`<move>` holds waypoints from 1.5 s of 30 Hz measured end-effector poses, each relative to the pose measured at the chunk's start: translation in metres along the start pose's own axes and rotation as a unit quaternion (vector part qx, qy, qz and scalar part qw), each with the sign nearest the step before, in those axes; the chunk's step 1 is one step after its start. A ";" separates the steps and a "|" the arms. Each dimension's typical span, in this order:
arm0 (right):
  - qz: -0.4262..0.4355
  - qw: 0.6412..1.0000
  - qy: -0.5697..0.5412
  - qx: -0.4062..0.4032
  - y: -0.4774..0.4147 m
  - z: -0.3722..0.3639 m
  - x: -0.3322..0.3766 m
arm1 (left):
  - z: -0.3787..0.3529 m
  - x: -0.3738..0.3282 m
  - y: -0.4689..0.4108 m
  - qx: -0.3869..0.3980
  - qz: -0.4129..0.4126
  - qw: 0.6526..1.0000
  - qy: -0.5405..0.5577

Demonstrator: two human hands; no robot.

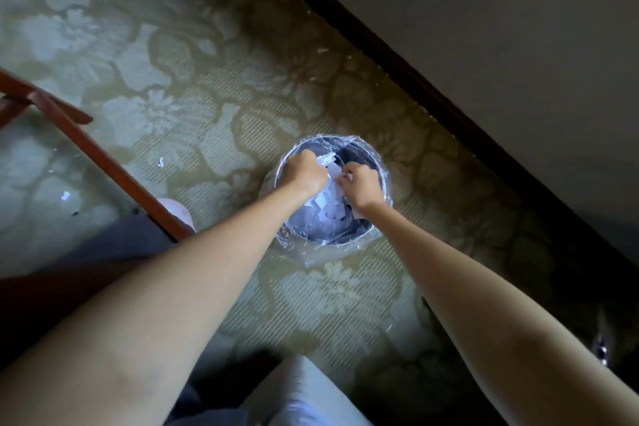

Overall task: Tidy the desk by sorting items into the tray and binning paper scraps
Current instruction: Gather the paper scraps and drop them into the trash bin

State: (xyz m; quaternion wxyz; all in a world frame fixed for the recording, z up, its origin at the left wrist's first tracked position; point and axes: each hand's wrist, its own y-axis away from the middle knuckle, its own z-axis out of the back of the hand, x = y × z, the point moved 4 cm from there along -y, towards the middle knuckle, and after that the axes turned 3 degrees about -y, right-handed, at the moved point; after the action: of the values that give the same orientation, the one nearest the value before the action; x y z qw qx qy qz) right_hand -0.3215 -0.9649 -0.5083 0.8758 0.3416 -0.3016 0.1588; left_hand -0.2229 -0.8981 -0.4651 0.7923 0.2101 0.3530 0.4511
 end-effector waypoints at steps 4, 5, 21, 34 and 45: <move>-0.012 1.000 0.021 0.017 -0.021 -0.010 -0.009 | -0.010 -0.004 -0.027 0.007 0.007 1.000 0.018; -0.012 0.999 0.025 0.016 -0.026 -0.011 -0.010 | -0.012 -0.004 -0.033 0.008 0.009 1.000 0.028; -0.031 0.981 0.128 0.146 -0.023 -0.021 -0.005 | -0.018 0.030 -0.025 0.094 -0.057 0.994 0.009; 0.112 0.943 0.311 0.047 0.053 0.023 0.077 | 0.091 0.014 0.073 -0.051 -0.068 0.991 -0.099; 0.366 0.857 0.320 -0.171 0.195 0.079 0.267 | 0.251 0.013 0.239 -0.331 -0.097 0.928 -0.142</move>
State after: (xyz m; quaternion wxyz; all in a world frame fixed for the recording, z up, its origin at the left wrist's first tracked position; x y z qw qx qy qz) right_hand -0.2441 -0.8613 -0.1940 0.8475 -0.0180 -0.1305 0.5142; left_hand -0.1657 -0.7697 -0.1477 0.8984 -0.0378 0.0858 0.4291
